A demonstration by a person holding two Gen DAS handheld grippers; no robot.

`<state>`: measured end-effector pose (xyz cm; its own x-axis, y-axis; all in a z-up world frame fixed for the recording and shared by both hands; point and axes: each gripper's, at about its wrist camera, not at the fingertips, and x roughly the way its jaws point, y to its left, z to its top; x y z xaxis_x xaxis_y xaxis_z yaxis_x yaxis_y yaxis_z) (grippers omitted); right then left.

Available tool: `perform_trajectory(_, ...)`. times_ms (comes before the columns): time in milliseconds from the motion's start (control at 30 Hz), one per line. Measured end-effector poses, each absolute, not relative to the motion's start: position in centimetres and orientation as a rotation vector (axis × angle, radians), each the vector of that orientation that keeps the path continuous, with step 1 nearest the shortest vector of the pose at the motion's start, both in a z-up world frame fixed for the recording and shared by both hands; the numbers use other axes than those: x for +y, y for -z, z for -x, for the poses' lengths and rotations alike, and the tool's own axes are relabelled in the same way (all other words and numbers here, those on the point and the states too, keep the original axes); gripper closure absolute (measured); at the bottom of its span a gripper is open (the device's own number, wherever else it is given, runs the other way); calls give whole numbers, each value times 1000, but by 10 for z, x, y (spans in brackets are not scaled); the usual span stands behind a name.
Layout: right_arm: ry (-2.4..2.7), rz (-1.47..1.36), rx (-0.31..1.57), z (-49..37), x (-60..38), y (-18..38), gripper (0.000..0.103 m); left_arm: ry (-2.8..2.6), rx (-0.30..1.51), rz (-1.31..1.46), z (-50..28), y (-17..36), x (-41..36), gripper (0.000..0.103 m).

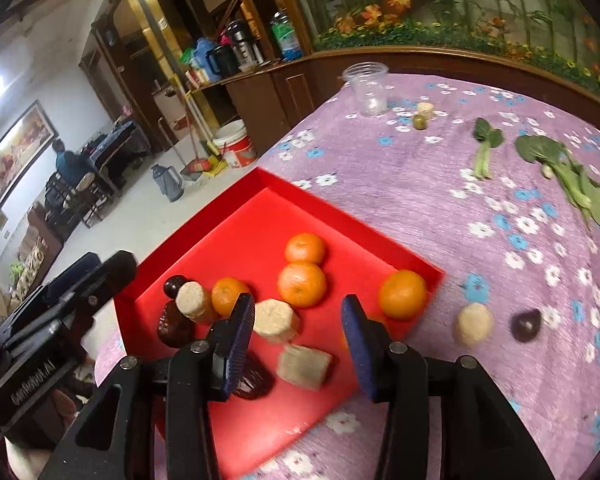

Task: Organize fruits
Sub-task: 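Withdraw both open tools from the red tray toward the last loose fruit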

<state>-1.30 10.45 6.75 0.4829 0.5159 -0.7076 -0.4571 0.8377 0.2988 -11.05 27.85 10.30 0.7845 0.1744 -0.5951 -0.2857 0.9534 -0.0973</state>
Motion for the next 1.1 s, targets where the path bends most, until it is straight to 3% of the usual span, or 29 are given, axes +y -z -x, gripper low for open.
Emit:
perform_trajectory(167, -509, -122, 863, 19, 57, -69, 47, -250, 606, 198, 119, -108, 278, 30)
perform_trajectory(833, -159, -292, 862, 29, -160, -51, 47, -52, 676, 175, 91, -104, 208, 30)
perform_trajectory(1100, -234, -310, 889, 16, -155, -39, 46, 18, 739, 125, 72, -90, 161, 30)
